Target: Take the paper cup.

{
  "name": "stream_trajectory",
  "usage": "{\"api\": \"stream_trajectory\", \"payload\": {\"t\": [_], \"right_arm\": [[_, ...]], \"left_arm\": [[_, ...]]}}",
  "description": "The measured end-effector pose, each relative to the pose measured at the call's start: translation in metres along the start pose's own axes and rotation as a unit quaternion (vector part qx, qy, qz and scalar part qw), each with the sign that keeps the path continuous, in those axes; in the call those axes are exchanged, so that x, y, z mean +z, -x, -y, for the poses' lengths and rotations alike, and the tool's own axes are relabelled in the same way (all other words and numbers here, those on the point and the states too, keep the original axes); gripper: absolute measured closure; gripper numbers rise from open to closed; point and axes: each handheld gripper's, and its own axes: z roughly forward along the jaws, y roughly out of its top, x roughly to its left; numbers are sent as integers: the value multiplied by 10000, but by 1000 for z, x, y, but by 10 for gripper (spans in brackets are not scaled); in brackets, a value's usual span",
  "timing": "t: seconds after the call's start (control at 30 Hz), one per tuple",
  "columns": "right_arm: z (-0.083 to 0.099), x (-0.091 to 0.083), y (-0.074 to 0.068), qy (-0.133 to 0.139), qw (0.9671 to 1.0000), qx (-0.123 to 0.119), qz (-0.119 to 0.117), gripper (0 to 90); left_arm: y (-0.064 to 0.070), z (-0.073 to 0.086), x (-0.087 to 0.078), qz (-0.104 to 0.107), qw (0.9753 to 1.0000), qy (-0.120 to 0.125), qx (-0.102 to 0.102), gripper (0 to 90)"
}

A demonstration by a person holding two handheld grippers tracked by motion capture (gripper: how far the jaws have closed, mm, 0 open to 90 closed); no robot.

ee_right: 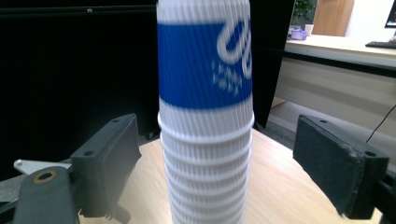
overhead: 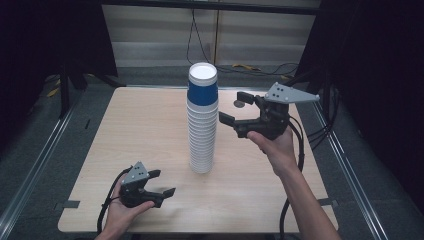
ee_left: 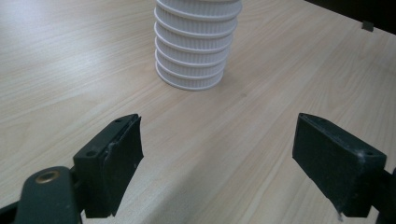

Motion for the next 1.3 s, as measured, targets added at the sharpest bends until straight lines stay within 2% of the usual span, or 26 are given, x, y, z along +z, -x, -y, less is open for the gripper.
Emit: {"api": "stream_trajectory", "payload": {"t": [0.17,0.37,0.53,0.57,0.9,1.17,1.3], "right_arm": [[-18,9,1,-185,9996,46,-229,145],[-32,21,3,-327,9993,-86,-175,144],[-40,31,3,-369,9987,-100,-336,150],[-43,36,2,-413,9986,-142,-287,150],[-54,53,4,-578,9976,-238,-283,146],[-57,65,9,-849,9949,-116,-537,160],[-59,69,9,-907,9941,-111,-577,183]], "left_arm": [[0,0,-2,-57,10000,37,8,159],[-2,0,-1,-63,10000,40,-5,159],[-1,0,-1,-71,10000,21,9,159],[-1,0,0,-65,10000,24,4,159],[-2,0,1,-66,10000,-14,-22,159],[-2,0,2,-66,10000,-46,-8,161],[-2,0,3,-48,10000,-72,-39,162]]}}
